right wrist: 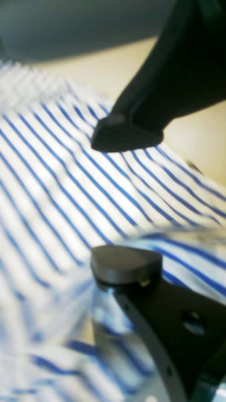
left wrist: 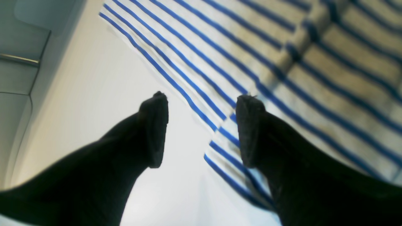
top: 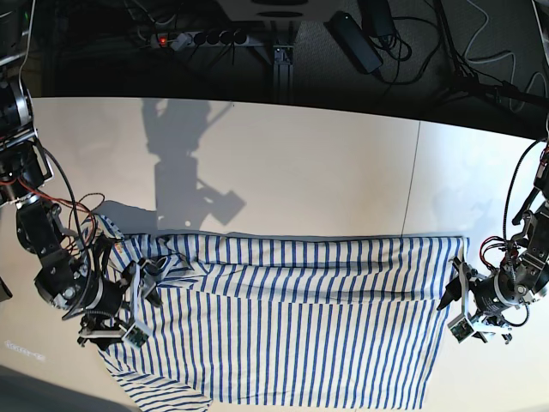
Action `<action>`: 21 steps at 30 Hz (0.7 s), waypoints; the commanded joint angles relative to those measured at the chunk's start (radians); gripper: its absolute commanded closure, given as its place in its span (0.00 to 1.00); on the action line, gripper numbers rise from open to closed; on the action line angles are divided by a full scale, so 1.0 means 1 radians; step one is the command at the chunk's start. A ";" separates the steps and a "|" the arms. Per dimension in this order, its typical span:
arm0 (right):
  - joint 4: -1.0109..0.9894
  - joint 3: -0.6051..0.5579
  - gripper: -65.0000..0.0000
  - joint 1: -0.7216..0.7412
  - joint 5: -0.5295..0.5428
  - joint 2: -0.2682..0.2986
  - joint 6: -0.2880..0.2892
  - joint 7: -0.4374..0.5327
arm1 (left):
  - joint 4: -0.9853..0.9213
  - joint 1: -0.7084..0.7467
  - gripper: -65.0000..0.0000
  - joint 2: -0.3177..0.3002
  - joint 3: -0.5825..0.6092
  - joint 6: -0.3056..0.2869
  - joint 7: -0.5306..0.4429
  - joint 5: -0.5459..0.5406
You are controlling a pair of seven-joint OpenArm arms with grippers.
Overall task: Fold the T-shirt properly
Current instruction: 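Lift the shoulder edge with both grippers and fold it over the shirt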
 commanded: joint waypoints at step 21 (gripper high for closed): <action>0.000 0.177 1.00 -0.082 0.318 -0.004 0.058 -0.231 | 0.129 0.090 1.00 0.020 -0.135 -0.214 0.246 -0.341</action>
